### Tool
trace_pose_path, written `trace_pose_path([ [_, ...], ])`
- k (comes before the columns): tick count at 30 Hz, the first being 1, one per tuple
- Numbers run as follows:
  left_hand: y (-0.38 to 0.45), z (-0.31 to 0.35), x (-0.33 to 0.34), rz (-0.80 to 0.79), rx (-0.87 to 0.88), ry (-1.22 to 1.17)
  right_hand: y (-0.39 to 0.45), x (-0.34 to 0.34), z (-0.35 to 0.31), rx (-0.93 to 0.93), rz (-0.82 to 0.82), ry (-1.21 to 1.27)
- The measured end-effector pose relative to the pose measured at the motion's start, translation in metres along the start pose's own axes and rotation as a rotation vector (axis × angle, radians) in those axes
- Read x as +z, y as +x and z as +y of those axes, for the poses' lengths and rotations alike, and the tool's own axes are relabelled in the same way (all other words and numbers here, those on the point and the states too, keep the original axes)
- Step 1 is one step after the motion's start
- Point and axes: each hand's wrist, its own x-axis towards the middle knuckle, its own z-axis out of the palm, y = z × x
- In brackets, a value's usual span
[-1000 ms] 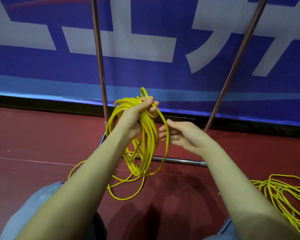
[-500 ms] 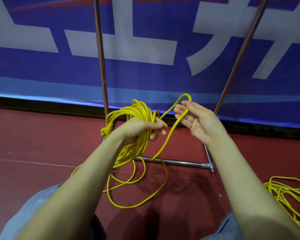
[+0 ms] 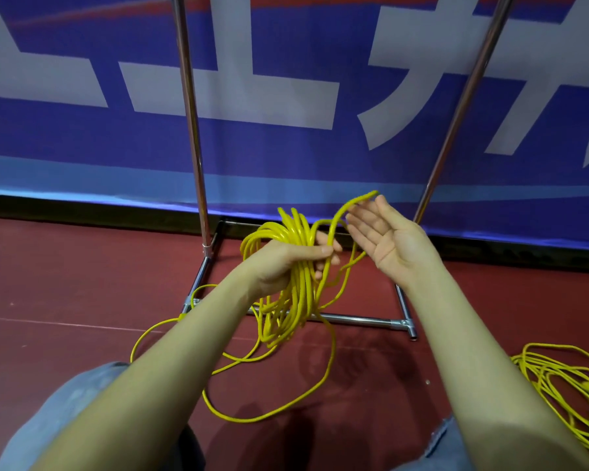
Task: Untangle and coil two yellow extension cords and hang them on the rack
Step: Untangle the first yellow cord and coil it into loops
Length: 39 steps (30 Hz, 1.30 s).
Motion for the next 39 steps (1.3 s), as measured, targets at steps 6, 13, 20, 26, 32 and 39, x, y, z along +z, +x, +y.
trace_pose_path([
  [6, 0.008, 0.011, -0.004, 0.299, 0.122, -0.384, -0.007, 0.000, 0.018, 0.150, -0.159, -0.432],
  [13, 0.006, 0.015, -0.010, 0.398, 0.094, -0.489, -0.007, 0.017, 0.039, 0.047, -0.230, -0.658],
  [20, 0.009, 0.016, -0.016, 0.382, 0.074, -0.540, -0.008, 0.020, 0.026, -0.121, -0.108, -0.644],
  [26, 0.003, 0.006, -0.014, 0.257, -0.063, -0.114, -0.007, 0.013, -0.004, -0.188, 0.038, -0.198],
  [32, -0.004, 0.002, -0.005, -0.030, -0.073, 0.157, -0.001, 0.011, 0.000, -0.141, 0.083, 0.085],
  [39, -0.001, 0.001, 0.000, 0.013, 0.003, 0.005, 0.002, 0.005, 0.004, -0.055, 0.085, -0.089],
])
